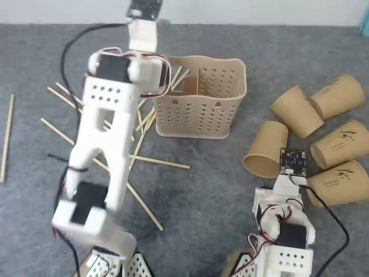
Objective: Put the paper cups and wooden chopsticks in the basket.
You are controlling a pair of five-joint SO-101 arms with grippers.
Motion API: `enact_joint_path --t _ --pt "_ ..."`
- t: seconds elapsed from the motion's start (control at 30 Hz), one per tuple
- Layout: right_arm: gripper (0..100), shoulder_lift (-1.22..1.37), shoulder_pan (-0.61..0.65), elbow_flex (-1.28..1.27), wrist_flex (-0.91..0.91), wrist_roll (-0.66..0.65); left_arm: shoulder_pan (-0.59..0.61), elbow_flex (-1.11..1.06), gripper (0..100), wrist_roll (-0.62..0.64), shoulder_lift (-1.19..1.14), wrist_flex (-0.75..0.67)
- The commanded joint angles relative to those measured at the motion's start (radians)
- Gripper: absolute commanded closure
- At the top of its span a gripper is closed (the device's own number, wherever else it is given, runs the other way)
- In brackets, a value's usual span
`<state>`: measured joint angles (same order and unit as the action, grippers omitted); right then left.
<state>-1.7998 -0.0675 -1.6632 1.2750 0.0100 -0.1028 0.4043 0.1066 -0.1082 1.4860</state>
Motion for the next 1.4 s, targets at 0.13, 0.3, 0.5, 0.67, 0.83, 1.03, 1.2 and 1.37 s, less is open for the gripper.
enact_joint_path --t 0.13,0.3,0.5,0.67,0.83,1.03,1.2,1.37 --pt "99.0 -0.015 -0.016 -0.011 -0.047 -0.011 -0.011 0.041 83 -0.011 0.393 0.146" --pt "99.0 -0.015 -0.018 -0.012 -0.047 -0.011 0.040 0.027 83 -0.026 0.612 0.267" --pt "99.0 -0.015 -0.018 -0.005 -0.047 -0.011 0.311 -0.271 83 -0.094 0.812 0.190" --pt "98.7 -0.013 -0.021 0.025 -0.021 -0.037 0.540 -0.762 83 -0.130 0.918 -0.097" --pt "98.7 -0.015 -0.101 0.023 -0.022 -0.367 0.841 -1.191 83 -0.129 1.008 -0.442" --pt "98.7 -0.015 -0.068 0.014 0.015 -0.618 0.930 -1.480 83 -0.129 1.088 -0.565" --pt "98.5 -0.015 -0.058 0.015 0.013 -0.615 0.822 -1.662 83 -0.129 1.099 -0.720" --pt "90.7 -0.015 -0.056 0.035 -0.018 -0.586 0.806 -1.692 83 -0.133 1.096 -0.767"
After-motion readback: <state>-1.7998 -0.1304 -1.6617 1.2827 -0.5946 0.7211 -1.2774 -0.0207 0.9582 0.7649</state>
